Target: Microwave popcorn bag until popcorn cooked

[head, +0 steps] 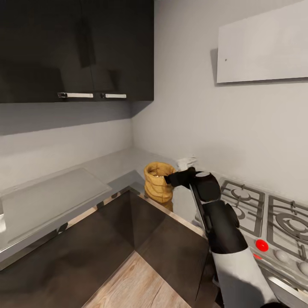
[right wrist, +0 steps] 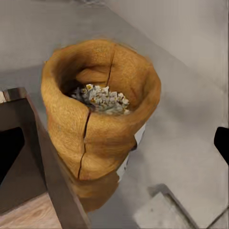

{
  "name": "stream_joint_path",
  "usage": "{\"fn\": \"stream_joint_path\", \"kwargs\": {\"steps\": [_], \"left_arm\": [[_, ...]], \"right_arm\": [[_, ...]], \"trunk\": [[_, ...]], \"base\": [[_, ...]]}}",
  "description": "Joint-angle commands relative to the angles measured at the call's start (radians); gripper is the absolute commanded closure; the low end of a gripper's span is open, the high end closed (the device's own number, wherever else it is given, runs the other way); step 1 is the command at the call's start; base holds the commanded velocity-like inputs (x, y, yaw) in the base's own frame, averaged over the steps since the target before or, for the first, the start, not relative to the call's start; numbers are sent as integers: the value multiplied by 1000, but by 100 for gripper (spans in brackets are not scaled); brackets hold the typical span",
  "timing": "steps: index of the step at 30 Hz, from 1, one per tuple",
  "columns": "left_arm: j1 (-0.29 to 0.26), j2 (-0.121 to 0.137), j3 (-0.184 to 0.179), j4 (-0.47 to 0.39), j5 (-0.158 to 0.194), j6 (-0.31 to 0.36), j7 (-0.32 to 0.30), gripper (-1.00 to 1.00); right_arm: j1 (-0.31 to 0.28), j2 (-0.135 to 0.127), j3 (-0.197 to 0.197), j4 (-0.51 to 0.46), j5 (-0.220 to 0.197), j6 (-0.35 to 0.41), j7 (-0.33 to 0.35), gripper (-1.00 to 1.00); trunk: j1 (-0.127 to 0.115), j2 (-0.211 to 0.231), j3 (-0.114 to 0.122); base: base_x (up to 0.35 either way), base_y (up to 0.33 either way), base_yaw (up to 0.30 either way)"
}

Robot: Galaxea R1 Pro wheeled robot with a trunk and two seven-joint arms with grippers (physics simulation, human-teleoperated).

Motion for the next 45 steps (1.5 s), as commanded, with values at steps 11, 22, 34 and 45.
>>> {"fn": "stream_joint_path", "kwargs": {"steps": [11, 22, 34, 45], "left_arm": [[0, 0, 2, 0, 5, -2, 0, -100], [0, 0, 2, 0, 5, -2, 0, -100], [0, 0, 2, 0, 5, -2, 0, -100], [0, 0, 1, 0, 5, -2, -1, -100]], "right_arm": [[-376, 3, -271, 318, 14, 4, -113, -100], [-381, 7, -271, 268, 4, 4, -213, -100], [-286, 7, -271, 265, 4, 4, -220, -100], [-284, 7, -272, 270, 5, 4, -219, -100]], "trunk": [[0, -1, -1], [0, -1, -1], [0, -1, -1], [0, -1, -1]], "base": [[0, 0, 0], [0, 0, 0], [0, 0, 0], [0, 2, 0]]}}
